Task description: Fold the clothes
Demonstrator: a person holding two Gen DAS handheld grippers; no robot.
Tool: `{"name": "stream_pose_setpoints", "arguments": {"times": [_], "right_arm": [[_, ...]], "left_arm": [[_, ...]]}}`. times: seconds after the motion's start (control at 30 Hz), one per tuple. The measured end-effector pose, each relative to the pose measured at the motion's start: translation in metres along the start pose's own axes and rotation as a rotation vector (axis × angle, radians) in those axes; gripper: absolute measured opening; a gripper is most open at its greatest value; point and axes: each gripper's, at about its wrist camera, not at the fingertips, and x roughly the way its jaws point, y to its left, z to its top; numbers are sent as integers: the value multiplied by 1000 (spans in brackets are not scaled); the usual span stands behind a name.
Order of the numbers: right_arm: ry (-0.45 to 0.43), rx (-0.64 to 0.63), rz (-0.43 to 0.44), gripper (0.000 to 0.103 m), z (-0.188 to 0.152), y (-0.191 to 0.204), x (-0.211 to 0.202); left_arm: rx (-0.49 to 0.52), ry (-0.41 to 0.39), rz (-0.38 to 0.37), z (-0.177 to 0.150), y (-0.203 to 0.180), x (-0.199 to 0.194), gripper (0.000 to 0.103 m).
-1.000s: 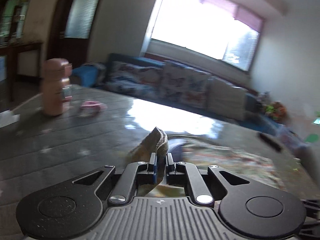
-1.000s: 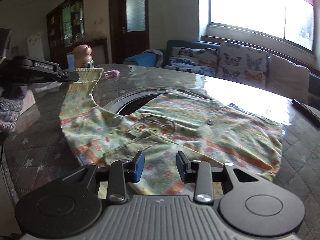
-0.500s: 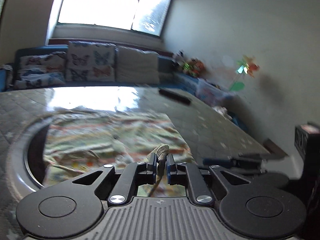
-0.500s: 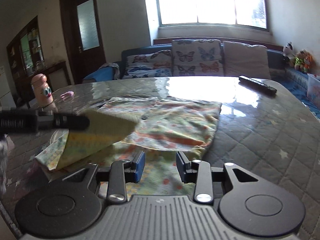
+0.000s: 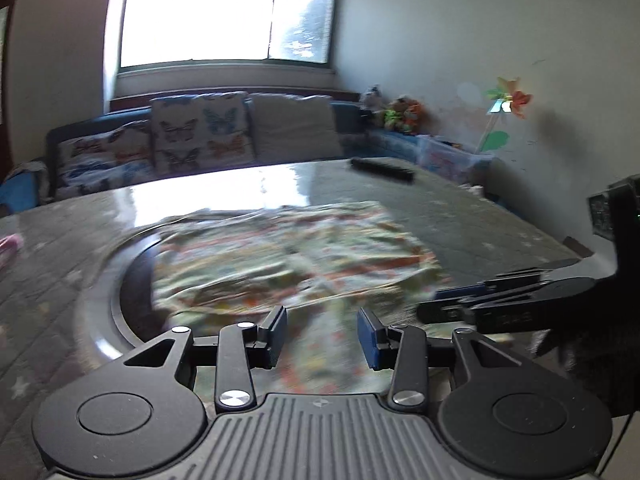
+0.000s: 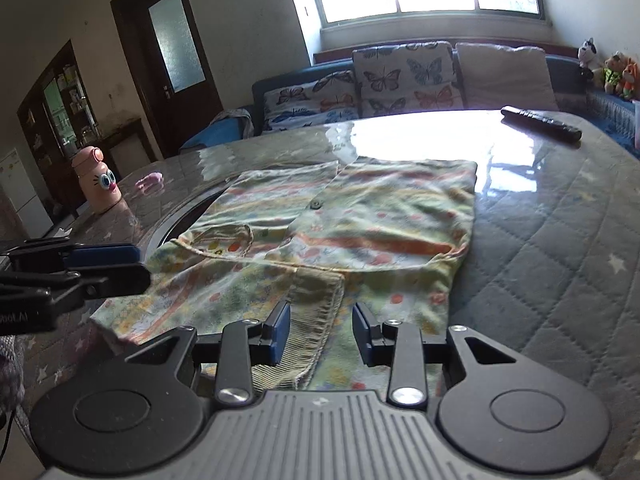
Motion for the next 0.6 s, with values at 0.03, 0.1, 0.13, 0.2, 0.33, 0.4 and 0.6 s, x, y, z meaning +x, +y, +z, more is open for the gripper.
{"name": "stream_pose_setpoints", "arguments": {"times": [0.03,0.1,0.13,0.2,0.33,0.4,0.6], "right_arm": [[5,2,-2,34,0,1,4],[17,3,-9,33,0,2,11],[22,4,-9,32,0,3,14],[34,2,-10,24,0,4,18],[32,-31,-38,8,1,11,18],[17,-35,-46,7,5,13,13],[-66,-61,-70,7,17,20,-12]], "left_arm": [[-12,7,32,-3,9,-1,42],[-40,21,84,-8,26,-2,42],[-54,28,104,-10,33,-2,42],[-71,42,135,-16,44,-4,42],[-86,64,160,-23,56,-4,42],[-83,73,166,-26,57,-4,42],[-68,108,187,-34,61,1,41]]}}
